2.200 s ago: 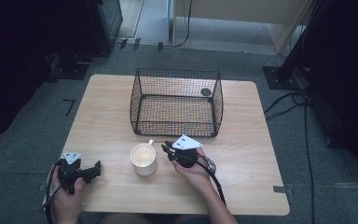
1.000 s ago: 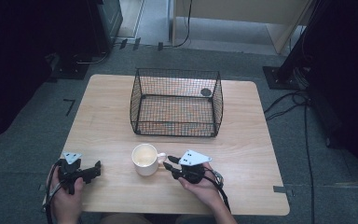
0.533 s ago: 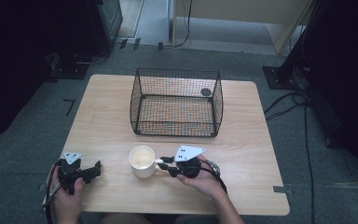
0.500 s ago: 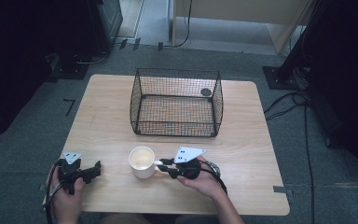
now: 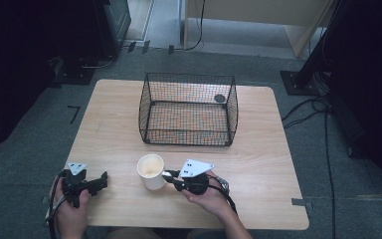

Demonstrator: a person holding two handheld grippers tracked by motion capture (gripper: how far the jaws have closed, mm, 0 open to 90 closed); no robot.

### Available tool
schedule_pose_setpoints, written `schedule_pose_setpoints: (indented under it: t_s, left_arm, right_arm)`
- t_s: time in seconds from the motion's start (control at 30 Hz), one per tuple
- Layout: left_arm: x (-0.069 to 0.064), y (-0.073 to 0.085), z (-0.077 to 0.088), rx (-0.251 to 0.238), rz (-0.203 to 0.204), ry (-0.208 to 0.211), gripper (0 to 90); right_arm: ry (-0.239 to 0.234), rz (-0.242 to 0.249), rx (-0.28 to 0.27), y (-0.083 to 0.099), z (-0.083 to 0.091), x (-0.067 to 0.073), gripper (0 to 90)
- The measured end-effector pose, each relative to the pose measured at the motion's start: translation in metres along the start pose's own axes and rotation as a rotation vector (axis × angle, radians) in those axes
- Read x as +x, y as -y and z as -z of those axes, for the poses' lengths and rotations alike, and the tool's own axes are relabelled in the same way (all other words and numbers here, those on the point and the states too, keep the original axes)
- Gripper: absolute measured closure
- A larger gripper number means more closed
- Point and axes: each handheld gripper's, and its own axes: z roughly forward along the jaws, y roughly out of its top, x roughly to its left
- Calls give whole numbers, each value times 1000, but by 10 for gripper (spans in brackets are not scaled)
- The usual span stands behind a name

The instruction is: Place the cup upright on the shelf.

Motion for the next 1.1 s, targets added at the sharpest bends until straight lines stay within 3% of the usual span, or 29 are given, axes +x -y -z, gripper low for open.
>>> schedule_pose_setpoints:
  t_s: [0.2,0.63,1.1]
  left_arm:
    - [0,0,0,0,0,0,19]
    - [0,0,0,-2,4,1,19]
    - [0,0,0,-3,3,-1,19]
  right_arm:
    - [29,-9,-31,-9,12,-9,808]
    - [95,14,-112,-59,40,-35,808]
    - [159,18,-189,-101,45,-89,808]
